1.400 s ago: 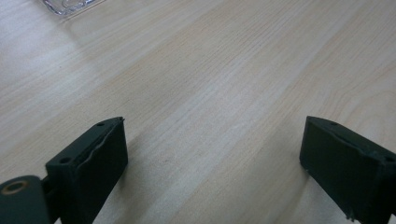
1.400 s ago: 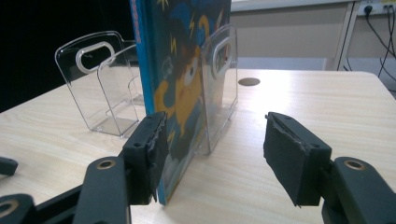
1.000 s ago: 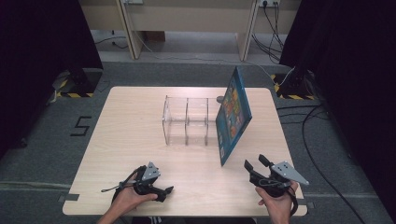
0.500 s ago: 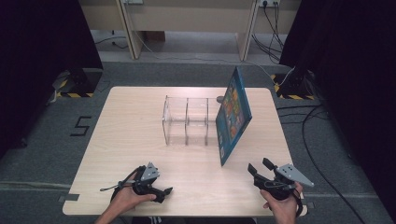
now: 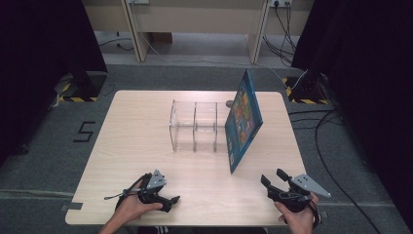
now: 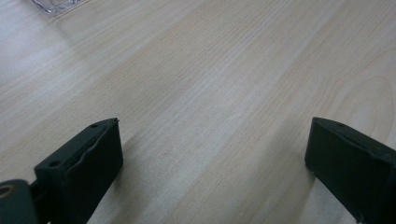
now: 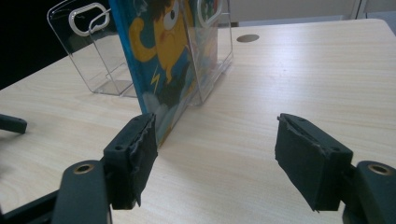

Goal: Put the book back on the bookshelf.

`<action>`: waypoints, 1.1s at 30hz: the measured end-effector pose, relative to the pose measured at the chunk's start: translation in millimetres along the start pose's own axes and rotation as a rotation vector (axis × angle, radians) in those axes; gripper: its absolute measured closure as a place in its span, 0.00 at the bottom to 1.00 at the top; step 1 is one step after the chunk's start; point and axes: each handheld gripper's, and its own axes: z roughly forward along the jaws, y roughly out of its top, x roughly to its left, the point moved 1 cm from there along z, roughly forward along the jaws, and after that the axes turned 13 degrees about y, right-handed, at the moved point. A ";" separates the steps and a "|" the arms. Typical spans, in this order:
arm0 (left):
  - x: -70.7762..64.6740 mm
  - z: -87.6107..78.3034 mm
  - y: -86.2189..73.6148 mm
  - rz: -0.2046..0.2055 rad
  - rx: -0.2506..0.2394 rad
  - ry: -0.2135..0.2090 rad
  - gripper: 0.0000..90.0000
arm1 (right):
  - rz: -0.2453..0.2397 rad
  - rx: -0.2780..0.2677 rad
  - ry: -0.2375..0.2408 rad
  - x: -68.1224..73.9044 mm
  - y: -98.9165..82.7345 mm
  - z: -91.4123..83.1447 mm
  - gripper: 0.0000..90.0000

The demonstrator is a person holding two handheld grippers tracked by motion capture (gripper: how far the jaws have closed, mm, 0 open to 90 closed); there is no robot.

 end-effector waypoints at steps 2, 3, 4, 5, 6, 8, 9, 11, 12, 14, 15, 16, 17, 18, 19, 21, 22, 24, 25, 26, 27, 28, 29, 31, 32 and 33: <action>-0.1 0.0 -0.1 0.000 0.000 0.001 0.04 | -0.002 0.007 0.008 -0.1 -1.0 -0.4 0.31; 0.0 0.0 -0.1 0.000 0.000 0.000 0.03 | -0.005 0.017 0.012 0.0 -1.6 -0.6 0.29; 0.0 0.0 -0.1 0.000 0.000 0.000 0.03 | -0.009 0.027 0.016 -0.1 -2.3 -0.6 0.28; -0.1 0.0 -0.1 0.000 0.000 0.000 0.03 | -0.010 0.036 0.022 0.1 -3.2 -0.4 0.27; 0.0 -0.1 -0.1 0.001 0.001 0.000 0.03 | -0.013 0.045 0.028 0.0 -4.0 -0.4 0.25; 0.0 -0.1 -0.1 0.001 0.001 0.000 0.03 | -0.013 0.067 0.037 -0.3 -5.9 -0.4 0.22; 0.0 -0.2 -0.2 0.001 0.001 0.000 0.03 | -0.014 0.074 0.041 -0.4 -6.7 -0.3 0.22; -0.1 -0.3 -0.3 0.001 0.002 0.001 0.03 | -0.008 0.093 0.046 -0.7 -8.6 -0.7 0.21; -0.1 -0.3 -0.3 0.000 0.002 0.001 0.03 | -0.006 0.100 0.050 -0.9 -9.3 -0.9 0.21; -0.2 -0.2 -0.3 0.001 0.002 -0.001 0.03 | -0.009 0.113 0.047 -1.1 -10.7 -1.5 0.21; -0.2 -0.2 -0.3 0.001 0.002 -0.001 0.03 | -0.014 0.118 0.047 -1.4 -11.2 -1.9 0.21; -0.2 -0.2 -0.3 0.001 0.002 -0.001 0.03 | -0.010 0.125 0.049 -1.1 -11.7 -2.2 0.21; -0.2 -0.2 -0.3 0.001 0.003 -0.001 0.03 | -0.014 0.130 0.046 -1.2 -12.2 -2.8 0.21; -0.2 -0.2 -0.3 0.001 0.003 -0.002 0.03 | -0.016 0.135 0.044 -1.1 -12.7 -3.4 0.21; -0.2 -0.2 -0.3 0.001 0.002 -0.002 0.03 | -0.017 0.139 0.044 -1.2 -13.2 -4.0 0.21; -0.5 -0.2 -0.3 -0.002 0.004 0.002 0.02 | -0.024 0.148 0.043 -1.5 -14.5 -4.8 0.21; -0.6 -0.2 -0.4 -0.003 0.005 0.004 0.02 | -0.019 0.154 0.044 -1.1 -15.2 -5.2 0.21; -0.7 -0.2 -0.4 -0.003 0.005 0.004 0.02 | -0.028 0.162 0.043 -1.5 -16.2 -6.2 0.20; -0.7 -0.3 -0.4 -0.003 0.005 0.004 0.02 | -0.031 0.164 0.044 -1.5 -16.7 -6.7 0.20; -0.8 -0.3 -0.4 -0.004 0.005 0.005 0.02 | -0.032 0.171 0.042 -1.3 -17.3 -7.5 0.19; -0.9 -0.4 -0.5 -0.005 0.005 0.005 0.02 | -0.038 0.179 0.042 -1.4 -18.0 -8.1 0.19; -0.9 -0.4 -0.5 -0.004 0.005 0.005 0.02 | -0.040 0.188 0.042 -1.3 -18.8 -8.4 0.19; -1.0 -0.4 -0.5 -0.005 0.006 0.005 0.02 | -0.043 0.197 0.040 -1.3 -19.8 -8.7 0.19; -1.0 -0.5 -0.6 -0.004 0.006 0.004 0.02 | -0.048 0.215 0.038 -1.0 -21.4 -9.3 0.18; -1.1 -0.4 -0.6 -0.003 0.007 0.004 0.02 | -0.052 0.225 0.038 -0.5 -22.2 -9.8 0.18; -1.1 -0.4 -0.6 -0.002 0.006 0.004 0.01 | -0.054 0.228 0.037 -0.2 -22.6 -10.0 0.18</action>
